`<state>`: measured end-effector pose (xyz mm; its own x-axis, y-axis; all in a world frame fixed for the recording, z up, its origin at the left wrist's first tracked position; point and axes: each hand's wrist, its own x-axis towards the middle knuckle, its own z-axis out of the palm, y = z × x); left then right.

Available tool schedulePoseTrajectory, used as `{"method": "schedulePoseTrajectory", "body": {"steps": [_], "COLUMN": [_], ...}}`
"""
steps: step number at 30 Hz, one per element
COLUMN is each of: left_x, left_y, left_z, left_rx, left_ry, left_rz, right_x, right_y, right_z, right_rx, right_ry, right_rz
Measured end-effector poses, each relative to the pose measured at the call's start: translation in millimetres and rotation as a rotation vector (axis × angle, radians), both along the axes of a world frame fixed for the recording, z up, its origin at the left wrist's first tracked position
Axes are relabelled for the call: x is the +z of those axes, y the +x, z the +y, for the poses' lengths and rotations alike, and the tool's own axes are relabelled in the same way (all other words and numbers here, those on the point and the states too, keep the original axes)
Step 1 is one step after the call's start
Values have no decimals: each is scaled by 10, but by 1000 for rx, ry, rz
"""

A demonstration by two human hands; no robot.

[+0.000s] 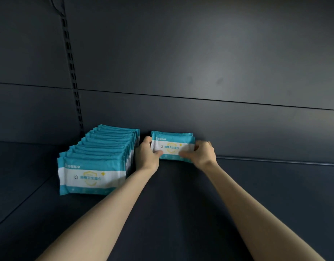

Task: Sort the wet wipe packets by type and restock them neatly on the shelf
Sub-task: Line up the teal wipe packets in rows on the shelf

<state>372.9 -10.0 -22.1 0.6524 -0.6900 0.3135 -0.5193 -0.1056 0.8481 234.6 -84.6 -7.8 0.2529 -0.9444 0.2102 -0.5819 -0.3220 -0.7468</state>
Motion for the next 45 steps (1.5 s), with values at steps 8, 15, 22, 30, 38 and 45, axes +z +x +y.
{"method": "schedulePoseTrajectory", "body": {"steps": [8,15,22,30,38,45], "left_x": [-8,-6,-45,-26,377,638], "left_y": [-31,-13,16,-5,-320,-1007], "left_z": [-49,-73,-102,-69,368,1318], "left_rx": [106,120,124,117,26,-154], "left_ry": [82,17,24,107,161,-17], "left_rz": [-252,-125,-104,-170,-284,-457], "right_x": [-14,-15,-9,57,417,511], "right_y": [57,60,89,66,-304,-1080], "right_z": [22,7,-4,41,529,1419], "right_rx": [61,115,144,117,73,103], "right_ry": [-211,-235,-229,-242,-330,-505], "right_rz": [99,106,116,253,269,134]}}
